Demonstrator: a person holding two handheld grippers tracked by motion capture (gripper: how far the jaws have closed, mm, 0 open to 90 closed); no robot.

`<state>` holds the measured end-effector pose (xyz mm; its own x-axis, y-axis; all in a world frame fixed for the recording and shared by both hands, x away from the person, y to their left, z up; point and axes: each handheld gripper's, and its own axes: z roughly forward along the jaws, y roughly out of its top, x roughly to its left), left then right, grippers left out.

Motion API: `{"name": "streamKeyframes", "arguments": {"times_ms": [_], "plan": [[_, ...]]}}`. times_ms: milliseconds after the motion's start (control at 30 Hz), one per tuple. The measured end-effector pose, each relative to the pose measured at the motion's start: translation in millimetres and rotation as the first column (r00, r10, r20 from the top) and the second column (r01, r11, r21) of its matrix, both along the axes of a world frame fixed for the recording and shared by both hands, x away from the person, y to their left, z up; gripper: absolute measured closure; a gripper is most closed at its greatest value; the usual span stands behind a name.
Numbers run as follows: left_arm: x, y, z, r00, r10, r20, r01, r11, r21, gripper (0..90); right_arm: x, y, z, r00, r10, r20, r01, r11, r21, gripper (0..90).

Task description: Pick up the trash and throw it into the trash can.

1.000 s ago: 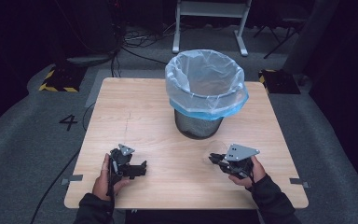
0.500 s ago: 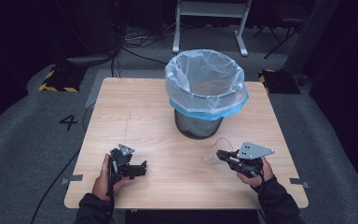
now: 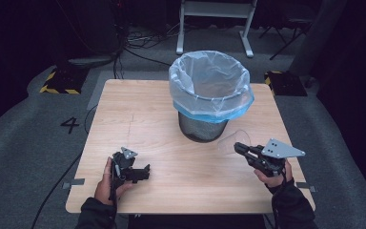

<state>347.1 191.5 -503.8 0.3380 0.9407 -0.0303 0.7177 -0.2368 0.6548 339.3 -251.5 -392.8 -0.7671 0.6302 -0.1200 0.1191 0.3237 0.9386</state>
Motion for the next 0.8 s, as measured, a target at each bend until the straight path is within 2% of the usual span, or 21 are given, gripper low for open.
{"name": "streamKeyframes", "arguments": {"times_ms": [433, 533, 800], "plan": [[0.0, 0.1, 0.1, 1.0000, 0.000, 0.000, 0.000, 1.0000, 0.001, 0.0, -10.0, -20.8, 33.5, 0.9962, -0.038, 0.078, 0.032, 0.997, 0.075, 85.5], [0.0, 0.0, 0.0, 1.0000, 0.000, -0.001, 0.000, 1.0000, 0.000, 0.0, -11.8, -23.8, 41.0, 0.9957, -0.024, 0.090, 0.014, 0.995, 0.102, 85.5], [0.1, 0.1, 0.0, 1.0000, -0.001, 0.000, 0.001, 1.0000, -0.002, 0.0, -12.6, -28.6, 63.8, 0.9882, -0.039, 0.148, 0.021, 0.993, 0.118, 85.6]]}}
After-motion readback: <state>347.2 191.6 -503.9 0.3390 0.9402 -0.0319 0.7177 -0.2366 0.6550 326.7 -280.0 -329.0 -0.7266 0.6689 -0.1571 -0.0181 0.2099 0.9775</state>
